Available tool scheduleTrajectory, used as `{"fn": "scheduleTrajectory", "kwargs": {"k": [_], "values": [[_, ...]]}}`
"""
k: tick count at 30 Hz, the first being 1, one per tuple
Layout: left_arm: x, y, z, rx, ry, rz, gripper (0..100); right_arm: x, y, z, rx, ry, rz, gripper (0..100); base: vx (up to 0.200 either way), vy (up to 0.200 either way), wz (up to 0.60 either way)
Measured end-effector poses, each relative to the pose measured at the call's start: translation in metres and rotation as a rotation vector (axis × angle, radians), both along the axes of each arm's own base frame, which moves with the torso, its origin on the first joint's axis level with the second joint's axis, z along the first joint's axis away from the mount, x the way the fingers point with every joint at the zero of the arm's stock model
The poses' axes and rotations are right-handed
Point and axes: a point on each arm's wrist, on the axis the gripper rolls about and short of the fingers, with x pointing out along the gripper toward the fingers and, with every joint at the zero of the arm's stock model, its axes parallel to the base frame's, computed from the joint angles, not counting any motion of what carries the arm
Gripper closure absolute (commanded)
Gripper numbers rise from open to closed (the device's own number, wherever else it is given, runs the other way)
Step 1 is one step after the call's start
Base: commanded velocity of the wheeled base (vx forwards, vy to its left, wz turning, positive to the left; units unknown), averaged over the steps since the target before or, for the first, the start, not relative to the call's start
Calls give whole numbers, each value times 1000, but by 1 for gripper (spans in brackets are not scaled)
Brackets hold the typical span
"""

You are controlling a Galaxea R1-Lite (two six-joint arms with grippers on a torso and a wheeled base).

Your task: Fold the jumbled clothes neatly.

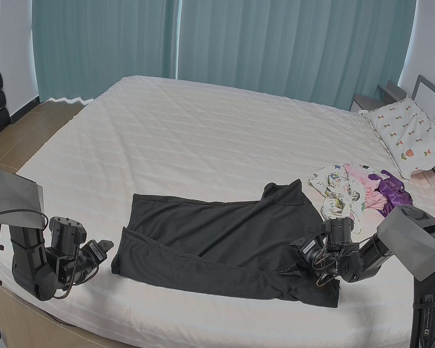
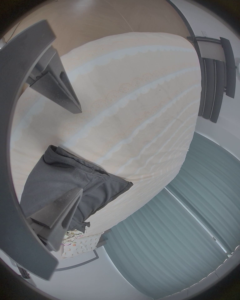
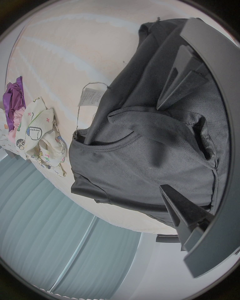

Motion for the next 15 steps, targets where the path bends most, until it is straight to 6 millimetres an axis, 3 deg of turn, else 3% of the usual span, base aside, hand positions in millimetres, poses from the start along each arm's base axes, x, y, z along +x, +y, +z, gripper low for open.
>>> {"fn": "scheduleTrajectory", "kwargs": {"k": [7,15], "values": [[0,0,-2,1,5,0,0,1,-1,-2,-16,-1,-22,100,0,0,0],[0,0,-2,2,6,0,0,-5,-2,8,-34,-8,-43,100,0,0,0]]}}
